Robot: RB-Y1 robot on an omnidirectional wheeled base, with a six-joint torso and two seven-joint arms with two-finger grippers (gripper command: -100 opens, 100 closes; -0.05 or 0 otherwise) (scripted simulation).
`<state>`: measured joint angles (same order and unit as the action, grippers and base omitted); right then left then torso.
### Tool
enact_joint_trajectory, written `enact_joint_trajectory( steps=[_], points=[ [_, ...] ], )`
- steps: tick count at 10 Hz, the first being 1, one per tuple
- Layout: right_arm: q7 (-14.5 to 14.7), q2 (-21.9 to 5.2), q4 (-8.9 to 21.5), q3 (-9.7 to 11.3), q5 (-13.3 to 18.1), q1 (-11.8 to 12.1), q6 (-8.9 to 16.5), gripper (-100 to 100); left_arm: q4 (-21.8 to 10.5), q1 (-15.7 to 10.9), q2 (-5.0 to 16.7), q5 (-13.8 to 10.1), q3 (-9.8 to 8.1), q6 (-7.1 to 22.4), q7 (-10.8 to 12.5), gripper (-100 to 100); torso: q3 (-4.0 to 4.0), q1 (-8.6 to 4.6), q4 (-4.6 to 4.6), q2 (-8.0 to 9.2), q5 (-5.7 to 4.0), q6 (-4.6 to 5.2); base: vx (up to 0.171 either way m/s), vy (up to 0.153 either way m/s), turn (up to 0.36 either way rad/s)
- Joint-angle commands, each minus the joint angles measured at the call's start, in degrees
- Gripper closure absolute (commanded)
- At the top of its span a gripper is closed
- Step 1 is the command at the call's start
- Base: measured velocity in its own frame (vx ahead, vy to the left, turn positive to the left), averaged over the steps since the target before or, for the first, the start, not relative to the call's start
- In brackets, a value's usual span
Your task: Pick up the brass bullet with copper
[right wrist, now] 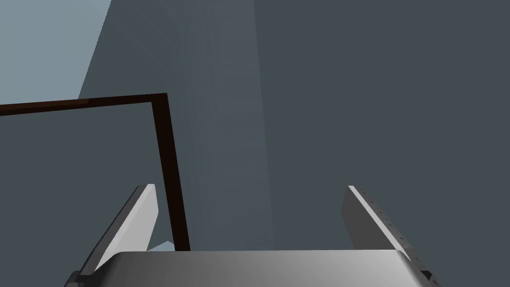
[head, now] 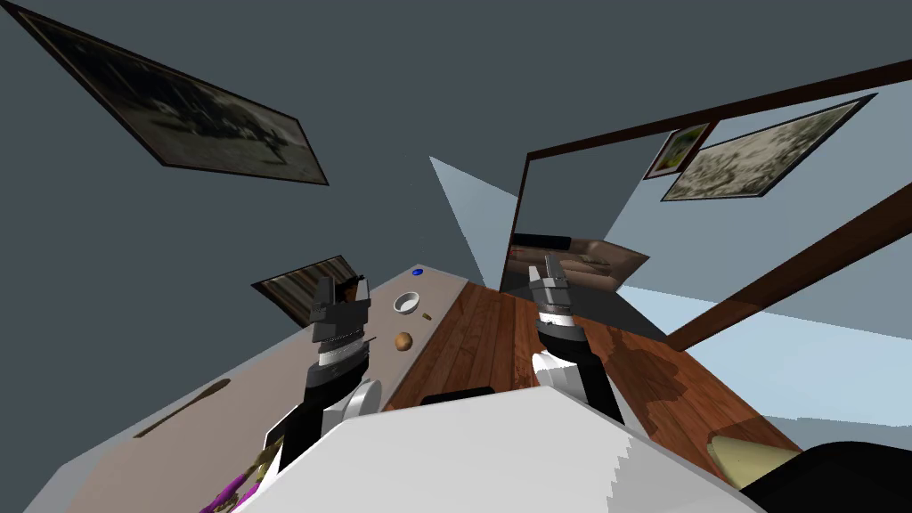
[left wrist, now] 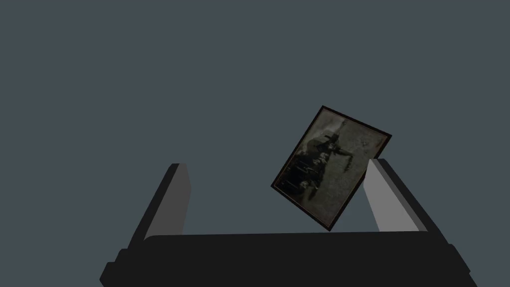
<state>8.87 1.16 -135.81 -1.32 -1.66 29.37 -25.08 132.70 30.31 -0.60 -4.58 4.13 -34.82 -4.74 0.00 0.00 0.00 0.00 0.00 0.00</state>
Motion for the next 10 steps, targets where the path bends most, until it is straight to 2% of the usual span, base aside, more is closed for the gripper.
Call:
enact_joint_trajectory(
  steps=[1, 5, 10],
  points=[
    [0.0, 0.0, 0.0, 0.0, 0.0, 0.0, 0.0, 0, -0.48, 0.04, 2.03, -0.31, -0.02, 0.29, 0.49, -100, 0.0, 0.0, 0.0, 0.0, 0.0, 0.0, 0.011, -0.019, 0.015],
    [0.0, 0.01, 0.0, 0.01, 0.0, 0.0, 0.0, 0, -3.33, 0.18, 8.29, -2.0, 0.13, 1.93, 3.19, -100, -0.05, -0.29, -0.02, -0.08, -0.06, 0.0, 0.023, -0.072, 0.028],
    [0.0, 0.01, 0.0, 0.01, 0.0, 0.01, 0.0, 0, -9.82, 0.2, 16.21, -5.44, 1.57, 5.44, 8.66, -100, -0.18, -0.4, -0.07, -0.32, -0.09, 0.0, 0.058, -0.106, 0.021]
  ],
)
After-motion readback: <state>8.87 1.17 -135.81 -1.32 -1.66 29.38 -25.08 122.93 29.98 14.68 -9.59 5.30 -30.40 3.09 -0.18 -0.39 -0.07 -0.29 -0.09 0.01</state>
